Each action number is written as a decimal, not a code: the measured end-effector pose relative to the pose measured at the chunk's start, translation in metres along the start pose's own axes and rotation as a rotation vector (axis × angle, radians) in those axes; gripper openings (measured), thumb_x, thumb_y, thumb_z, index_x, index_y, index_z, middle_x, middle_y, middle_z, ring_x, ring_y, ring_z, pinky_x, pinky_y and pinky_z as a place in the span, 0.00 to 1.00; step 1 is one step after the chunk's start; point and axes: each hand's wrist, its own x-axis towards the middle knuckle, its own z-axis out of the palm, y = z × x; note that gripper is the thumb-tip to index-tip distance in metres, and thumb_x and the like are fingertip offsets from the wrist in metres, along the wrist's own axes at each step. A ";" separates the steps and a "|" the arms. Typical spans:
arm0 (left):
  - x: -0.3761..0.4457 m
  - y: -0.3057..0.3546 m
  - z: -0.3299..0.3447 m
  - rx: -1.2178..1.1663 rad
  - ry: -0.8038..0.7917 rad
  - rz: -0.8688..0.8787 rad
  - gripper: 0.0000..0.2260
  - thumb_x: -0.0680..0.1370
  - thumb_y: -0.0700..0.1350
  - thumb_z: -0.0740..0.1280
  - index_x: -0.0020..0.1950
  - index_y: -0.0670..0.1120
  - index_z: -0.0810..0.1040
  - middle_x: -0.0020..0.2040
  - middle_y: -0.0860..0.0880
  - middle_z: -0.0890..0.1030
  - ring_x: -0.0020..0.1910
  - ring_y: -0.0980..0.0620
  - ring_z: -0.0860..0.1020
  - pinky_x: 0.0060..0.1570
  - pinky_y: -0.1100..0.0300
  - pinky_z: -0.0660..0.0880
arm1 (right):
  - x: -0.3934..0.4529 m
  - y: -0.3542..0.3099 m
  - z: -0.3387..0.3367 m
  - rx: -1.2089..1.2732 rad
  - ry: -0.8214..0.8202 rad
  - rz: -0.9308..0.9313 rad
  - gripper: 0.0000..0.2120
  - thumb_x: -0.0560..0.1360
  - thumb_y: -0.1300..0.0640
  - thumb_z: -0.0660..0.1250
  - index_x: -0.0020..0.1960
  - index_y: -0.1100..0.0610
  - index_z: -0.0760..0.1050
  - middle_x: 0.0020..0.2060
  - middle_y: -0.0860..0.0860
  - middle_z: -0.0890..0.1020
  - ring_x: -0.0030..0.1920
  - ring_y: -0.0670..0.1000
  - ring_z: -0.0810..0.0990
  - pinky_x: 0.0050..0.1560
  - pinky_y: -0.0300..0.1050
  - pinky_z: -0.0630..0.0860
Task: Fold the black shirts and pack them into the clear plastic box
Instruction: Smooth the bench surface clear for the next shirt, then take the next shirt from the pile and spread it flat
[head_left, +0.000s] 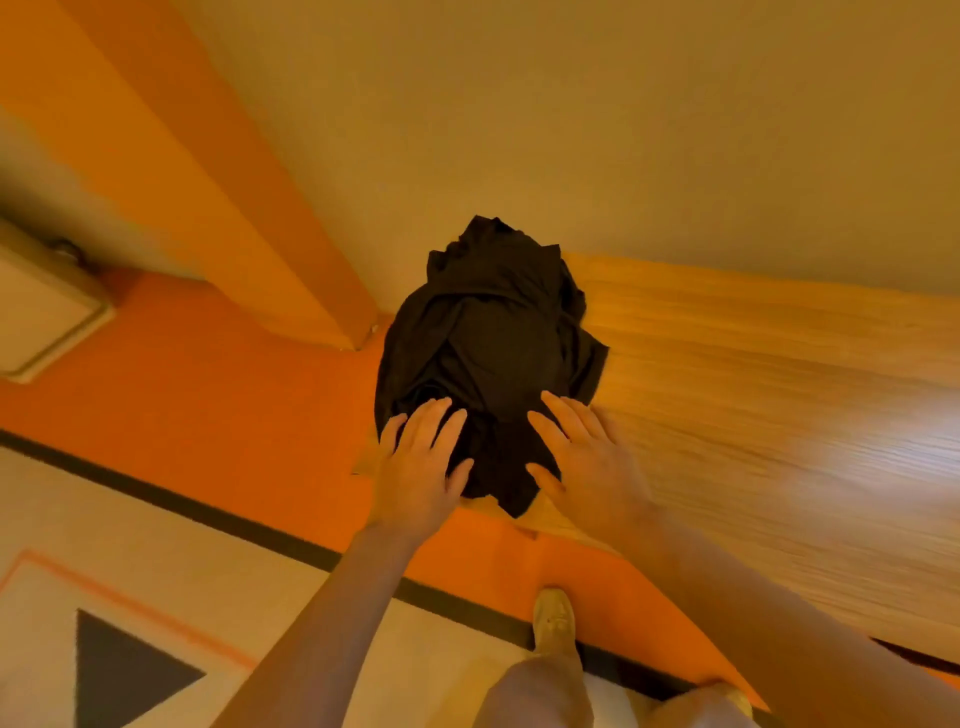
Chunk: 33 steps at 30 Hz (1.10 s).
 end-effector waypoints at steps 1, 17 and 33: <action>-0.005 -0.001 0.000 -0.021 -0.022 -0.096 0.25 0.76 0.52 0.69 0.71 0.47 0.70 0.71 0.46 0.70 0.71 0.45 0.67 0.68 0.44 0.61 | 0.006 -0.007 0.001 -0.003 -0.027 -0.011 0.32 0.68 0.44 0.74 0.67 0.56 0.73 0.67 0.57 0.74 0.66 0.58 0.74 0.64 0.58 0.70; -0.002 -0.001 -0.015 -0.152 0.108 -0.432 0.22 0.77 0.52 0.69 0.70 0.49 0.71 0.70 0.48 0.70 0.69 0.46 0.69 0.65 0.43 0.64 | 0.009 -0.004 -0.009 0.412 0.057 0.152 0.14 0.80 0.60 0.61 0.64 0.62 0.76 0.53 0.58 0.82 0.53 0.59 0.81 0.51 0.50 0.77; -0.016 0.025 -0.055 -0.658 0.316 -0.277 0.06 0.82 0.42 0.61 0.56 0.44 0.76 0.40 0.61 0.71 0.41 0.71 0.72 0.37 0.76 0.66 | 0.002 -0.009 -0.044 0.664 0.093 0.179 0.08 0.80 0.55 0.62 0.57 0.53 0.77 0.41 0.44 0.80 0.43 0.46 0.81 0.41 0.35 0.76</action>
